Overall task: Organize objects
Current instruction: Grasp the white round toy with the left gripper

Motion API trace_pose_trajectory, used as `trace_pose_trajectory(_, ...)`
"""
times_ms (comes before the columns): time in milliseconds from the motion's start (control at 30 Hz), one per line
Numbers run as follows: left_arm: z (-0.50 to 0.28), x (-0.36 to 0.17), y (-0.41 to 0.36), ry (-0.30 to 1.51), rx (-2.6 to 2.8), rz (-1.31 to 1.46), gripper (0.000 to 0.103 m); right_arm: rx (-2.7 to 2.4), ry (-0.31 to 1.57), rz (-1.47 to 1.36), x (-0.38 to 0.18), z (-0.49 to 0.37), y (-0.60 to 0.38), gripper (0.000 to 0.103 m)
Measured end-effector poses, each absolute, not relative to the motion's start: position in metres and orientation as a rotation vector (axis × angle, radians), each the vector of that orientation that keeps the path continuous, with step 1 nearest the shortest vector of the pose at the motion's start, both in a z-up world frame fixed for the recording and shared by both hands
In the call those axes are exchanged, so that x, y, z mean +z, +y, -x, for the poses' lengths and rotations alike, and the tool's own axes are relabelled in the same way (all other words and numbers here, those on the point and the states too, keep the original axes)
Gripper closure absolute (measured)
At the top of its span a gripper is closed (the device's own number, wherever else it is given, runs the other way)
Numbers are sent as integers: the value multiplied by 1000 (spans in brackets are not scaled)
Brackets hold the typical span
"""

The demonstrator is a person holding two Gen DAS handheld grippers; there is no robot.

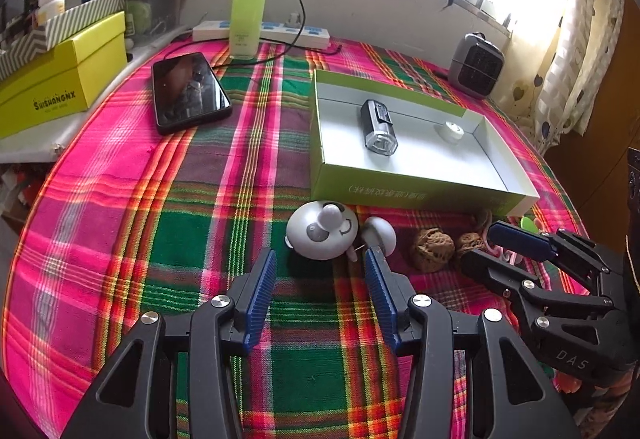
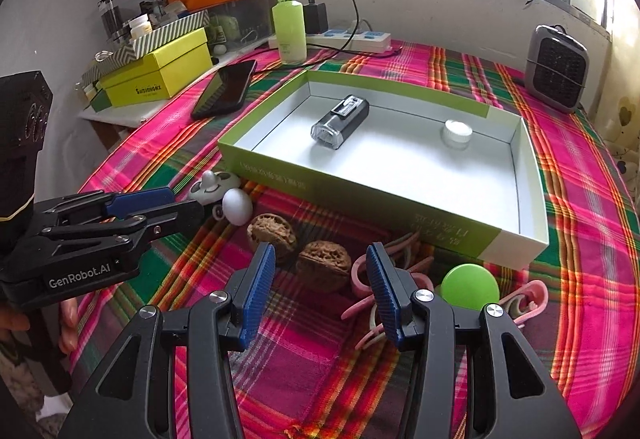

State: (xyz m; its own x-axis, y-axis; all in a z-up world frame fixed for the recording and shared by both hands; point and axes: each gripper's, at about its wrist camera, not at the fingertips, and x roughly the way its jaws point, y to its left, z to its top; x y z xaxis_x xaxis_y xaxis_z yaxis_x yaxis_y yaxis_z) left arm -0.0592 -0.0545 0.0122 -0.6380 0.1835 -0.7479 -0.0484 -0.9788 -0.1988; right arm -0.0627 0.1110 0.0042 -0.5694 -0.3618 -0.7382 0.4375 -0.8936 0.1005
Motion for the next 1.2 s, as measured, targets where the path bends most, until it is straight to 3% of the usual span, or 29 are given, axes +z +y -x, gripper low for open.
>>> trace_pose_trajectory(300,69,6,-57,-232,2715,1292,58,-2378,102,-1096,4,64,108,54)
trace_pose_trajectory(1200,90,5,-51,-151,2725,1299,55,-2308,293,-1101,-6,65,91,54)
